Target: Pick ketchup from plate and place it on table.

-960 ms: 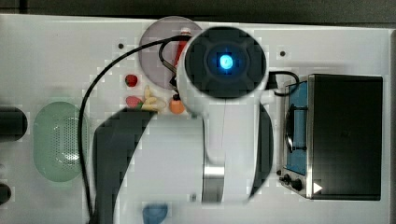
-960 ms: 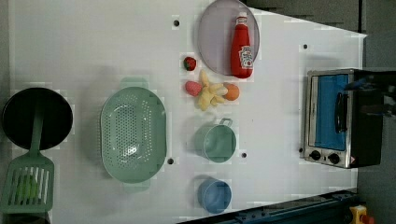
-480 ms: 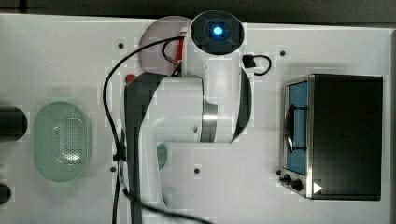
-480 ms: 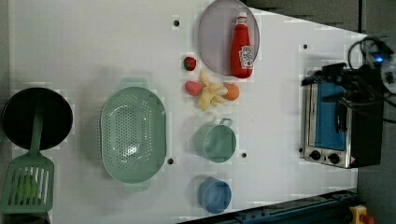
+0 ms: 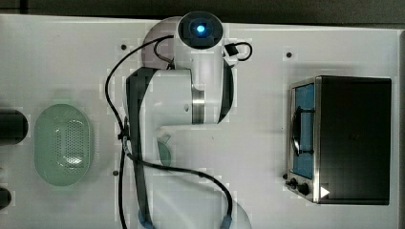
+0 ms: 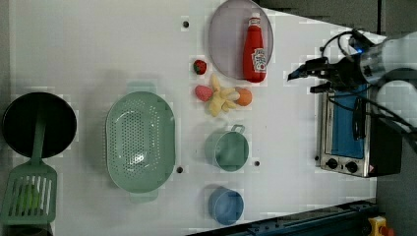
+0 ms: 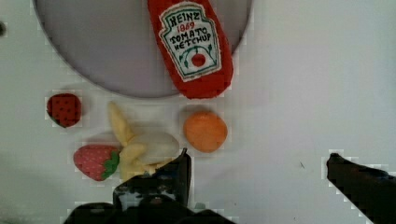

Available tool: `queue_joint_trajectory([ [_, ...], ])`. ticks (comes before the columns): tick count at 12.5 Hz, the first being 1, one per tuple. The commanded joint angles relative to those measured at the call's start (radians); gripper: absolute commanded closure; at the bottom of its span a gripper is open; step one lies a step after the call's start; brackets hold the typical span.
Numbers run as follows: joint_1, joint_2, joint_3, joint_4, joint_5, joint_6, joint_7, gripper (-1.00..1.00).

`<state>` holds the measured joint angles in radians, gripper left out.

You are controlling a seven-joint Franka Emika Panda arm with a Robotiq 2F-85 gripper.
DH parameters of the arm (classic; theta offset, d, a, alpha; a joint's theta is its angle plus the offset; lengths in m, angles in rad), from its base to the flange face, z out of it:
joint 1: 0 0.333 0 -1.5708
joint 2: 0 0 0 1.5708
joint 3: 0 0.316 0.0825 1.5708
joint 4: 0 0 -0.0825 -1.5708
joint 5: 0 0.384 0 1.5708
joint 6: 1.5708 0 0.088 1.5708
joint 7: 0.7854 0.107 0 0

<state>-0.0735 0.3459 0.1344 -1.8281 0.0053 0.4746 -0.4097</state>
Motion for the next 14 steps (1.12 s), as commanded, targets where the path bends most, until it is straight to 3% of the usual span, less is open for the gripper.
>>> queue_joint_trajectory([
  [1,0.009,0.050,0.005,0.027,-0.019,0.094,-0.161,-1.00],
  [6,0.013,0.167,0.004,0.027,-0.092,0.296,-0.184,-1.00],
  [14,0.019,0.339,0.003,0.027,-0.112,0.521,-0.216,-1.00],
])
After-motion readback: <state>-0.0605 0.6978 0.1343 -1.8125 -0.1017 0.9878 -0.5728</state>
